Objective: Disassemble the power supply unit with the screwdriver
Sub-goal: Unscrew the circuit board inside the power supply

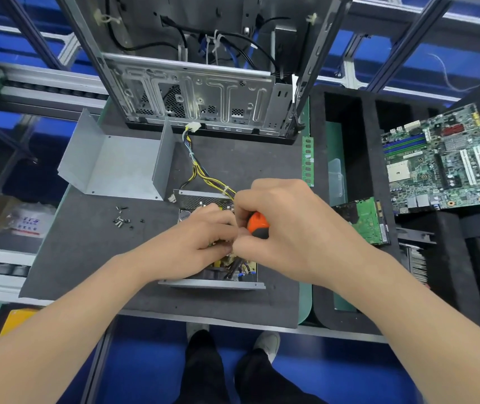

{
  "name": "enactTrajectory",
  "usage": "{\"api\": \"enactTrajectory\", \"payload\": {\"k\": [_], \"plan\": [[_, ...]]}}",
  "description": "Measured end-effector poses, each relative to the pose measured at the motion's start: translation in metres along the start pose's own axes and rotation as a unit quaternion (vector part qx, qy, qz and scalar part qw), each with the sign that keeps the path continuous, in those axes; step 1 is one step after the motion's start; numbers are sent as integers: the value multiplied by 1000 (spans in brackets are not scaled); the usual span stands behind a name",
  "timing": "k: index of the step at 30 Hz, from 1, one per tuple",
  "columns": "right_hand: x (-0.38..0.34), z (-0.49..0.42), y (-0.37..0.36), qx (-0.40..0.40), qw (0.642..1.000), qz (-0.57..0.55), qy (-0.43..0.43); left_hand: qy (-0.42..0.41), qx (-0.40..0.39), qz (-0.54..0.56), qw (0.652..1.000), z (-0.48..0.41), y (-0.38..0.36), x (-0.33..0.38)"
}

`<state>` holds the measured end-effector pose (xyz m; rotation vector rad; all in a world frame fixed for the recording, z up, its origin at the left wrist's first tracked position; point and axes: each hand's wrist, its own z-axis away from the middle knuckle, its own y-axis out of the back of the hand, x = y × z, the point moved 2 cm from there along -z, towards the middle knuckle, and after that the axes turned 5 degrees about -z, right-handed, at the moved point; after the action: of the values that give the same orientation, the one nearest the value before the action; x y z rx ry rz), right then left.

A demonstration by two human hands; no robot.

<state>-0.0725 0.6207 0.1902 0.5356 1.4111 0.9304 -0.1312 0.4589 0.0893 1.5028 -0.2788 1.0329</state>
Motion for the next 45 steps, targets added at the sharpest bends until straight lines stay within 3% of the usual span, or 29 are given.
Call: {"api": "enactTrajectory", "payload": {"k": [45], "plan": [[-2,-2,-1,-14,1000,-2,-14,-16,16,20,1000,-1,3,10]]}}
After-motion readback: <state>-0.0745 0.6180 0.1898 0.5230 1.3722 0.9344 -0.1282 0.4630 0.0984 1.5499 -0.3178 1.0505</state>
